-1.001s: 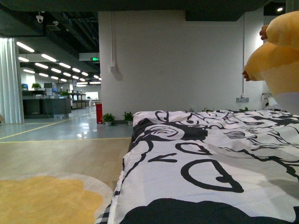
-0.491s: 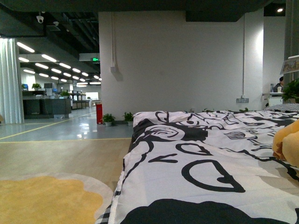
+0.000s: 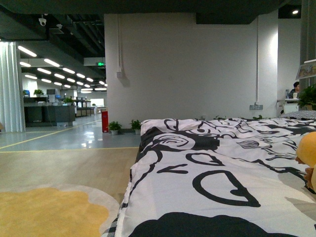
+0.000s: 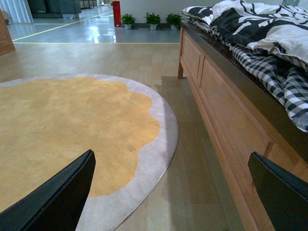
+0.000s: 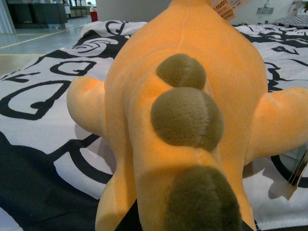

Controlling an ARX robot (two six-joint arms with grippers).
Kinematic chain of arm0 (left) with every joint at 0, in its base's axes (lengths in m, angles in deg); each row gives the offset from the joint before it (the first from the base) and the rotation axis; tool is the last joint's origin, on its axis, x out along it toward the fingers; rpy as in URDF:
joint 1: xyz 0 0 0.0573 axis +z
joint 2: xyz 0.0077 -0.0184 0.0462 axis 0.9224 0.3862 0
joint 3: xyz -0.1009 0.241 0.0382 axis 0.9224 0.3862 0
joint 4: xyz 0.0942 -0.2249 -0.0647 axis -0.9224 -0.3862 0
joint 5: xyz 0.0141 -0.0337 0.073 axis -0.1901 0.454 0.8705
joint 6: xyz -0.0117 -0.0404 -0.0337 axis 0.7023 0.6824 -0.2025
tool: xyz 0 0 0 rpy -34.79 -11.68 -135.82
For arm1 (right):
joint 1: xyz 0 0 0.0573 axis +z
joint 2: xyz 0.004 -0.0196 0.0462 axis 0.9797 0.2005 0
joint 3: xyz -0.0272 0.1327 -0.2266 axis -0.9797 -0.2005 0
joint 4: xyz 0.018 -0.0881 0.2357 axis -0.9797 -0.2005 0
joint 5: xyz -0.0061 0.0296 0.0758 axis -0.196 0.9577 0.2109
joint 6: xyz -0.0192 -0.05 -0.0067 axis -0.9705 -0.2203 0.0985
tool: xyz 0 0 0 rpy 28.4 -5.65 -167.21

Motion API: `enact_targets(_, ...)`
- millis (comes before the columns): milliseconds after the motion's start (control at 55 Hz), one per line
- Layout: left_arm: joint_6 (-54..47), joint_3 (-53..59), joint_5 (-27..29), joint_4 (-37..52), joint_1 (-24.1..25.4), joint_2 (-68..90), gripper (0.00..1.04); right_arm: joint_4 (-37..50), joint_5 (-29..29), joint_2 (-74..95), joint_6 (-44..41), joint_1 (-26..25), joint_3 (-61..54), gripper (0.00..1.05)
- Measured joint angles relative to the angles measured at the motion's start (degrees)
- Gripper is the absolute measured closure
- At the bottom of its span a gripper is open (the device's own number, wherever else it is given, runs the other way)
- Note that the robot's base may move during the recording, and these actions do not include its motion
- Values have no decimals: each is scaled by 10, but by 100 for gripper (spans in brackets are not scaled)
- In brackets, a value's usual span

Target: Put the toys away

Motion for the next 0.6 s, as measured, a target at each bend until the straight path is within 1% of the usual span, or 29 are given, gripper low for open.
enact_targets(291, 0, 0, 0, 0, 0, 0, 6, -7, 0, -54, 0, 0, -41, 98)
enact_targets(600, 0, 0, 0, 0, 0, 0, 6, -27, 0, -94, 0, 0, -60, 98)
